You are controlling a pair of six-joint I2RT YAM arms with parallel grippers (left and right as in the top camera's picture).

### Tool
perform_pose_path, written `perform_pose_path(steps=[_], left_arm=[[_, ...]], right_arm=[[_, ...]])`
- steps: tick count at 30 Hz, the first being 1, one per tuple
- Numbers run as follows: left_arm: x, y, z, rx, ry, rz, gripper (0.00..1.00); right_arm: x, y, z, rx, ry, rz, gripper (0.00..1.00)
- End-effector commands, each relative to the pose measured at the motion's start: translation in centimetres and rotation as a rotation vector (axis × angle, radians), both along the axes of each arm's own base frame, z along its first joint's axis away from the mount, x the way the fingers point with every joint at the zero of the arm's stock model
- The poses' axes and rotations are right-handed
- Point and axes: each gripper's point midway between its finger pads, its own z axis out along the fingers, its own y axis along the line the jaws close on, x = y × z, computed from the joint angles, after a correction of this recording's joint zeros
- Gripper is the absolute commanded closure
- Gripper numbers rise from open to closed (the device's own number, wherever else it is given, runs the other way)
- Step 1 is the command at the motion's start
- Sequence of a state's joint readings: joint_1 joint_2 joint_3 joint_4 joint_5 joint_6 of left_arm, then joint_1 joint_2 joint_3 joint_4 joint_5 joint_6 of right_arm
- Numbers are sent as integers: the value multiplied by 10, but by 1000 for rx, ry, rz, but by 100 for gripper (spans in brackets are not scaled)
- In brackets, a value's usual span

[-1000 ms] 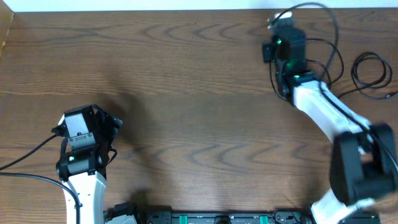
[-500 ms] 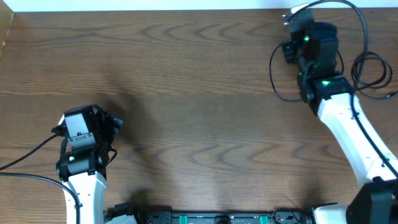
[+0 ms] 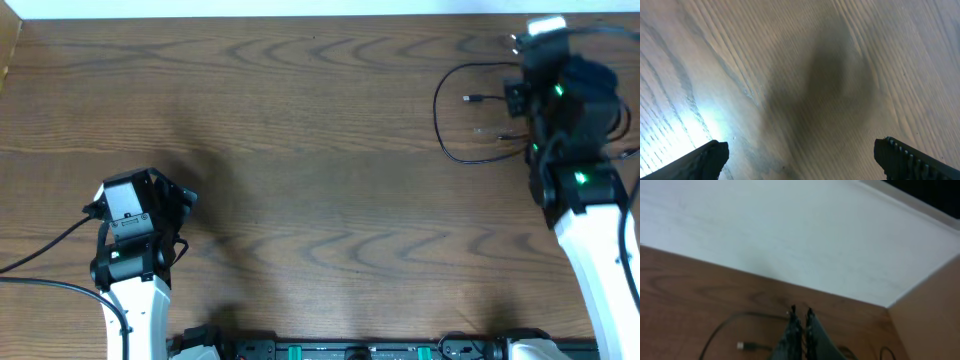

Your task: Untangle cables

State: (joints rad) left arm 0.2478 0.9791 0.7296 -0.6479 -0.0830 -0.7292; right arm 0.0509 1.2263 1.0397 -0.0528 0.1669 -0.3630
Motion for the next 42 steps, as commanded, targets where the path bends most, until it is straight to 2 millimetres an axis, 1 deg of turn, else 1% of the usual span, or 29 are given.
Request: perform_pose_path(steps=[1,5,8,11,15,19,24,26,27,28,31,34,35,38,42], left_arm=[[0,1,4,4,-9,4,1],[0,1,4,4,-9,4,1],[0,1,4,4,-9,4,1],[0,1,4,4,-9,4,1],[0,1,4,4,-9,4,1],[0,1,4,4,-9,4,1],[0,1,4,4,-9,4,1],[0,1,4,4,-9,4,1],[0,1,4,4,-9,5,1],[0,1,4,4,-9,4,1],[0,1,4,4,-9,4,1],[0,1,4,4,-9,4,1],[0,1,4,4,-9,5,1],[0,1,4,4,-9,4,1],[0,1,4,4,-9,5,1]], right_arm=[[-23,-6,-14,6,-15,31,96],[-52,-14,-16,5,-105,19,99],[-74,-14,-11,4,-160,18,99],[-94,-15,1,1,-218,12,98],[-120,-21,21,-3,-285,-9,98],[-147,-28,50,-10,-391,-37,96],[-182,-30,82,50,-535,-52,96],[-197,-28,95,101,-598,-47,96],[-207,-27,103,123,-632,-44,95],[-213,-27,106,126,-649,-44,95],[-227,-28,114,120,-687,-51,93],[-242,-28,123,122,-729,-55,88],[-244,-28,124,142,-731,-53,87],[-252,-24,118,283,-707,-28,88],[-265,-10,117,305,-685,45,88]])
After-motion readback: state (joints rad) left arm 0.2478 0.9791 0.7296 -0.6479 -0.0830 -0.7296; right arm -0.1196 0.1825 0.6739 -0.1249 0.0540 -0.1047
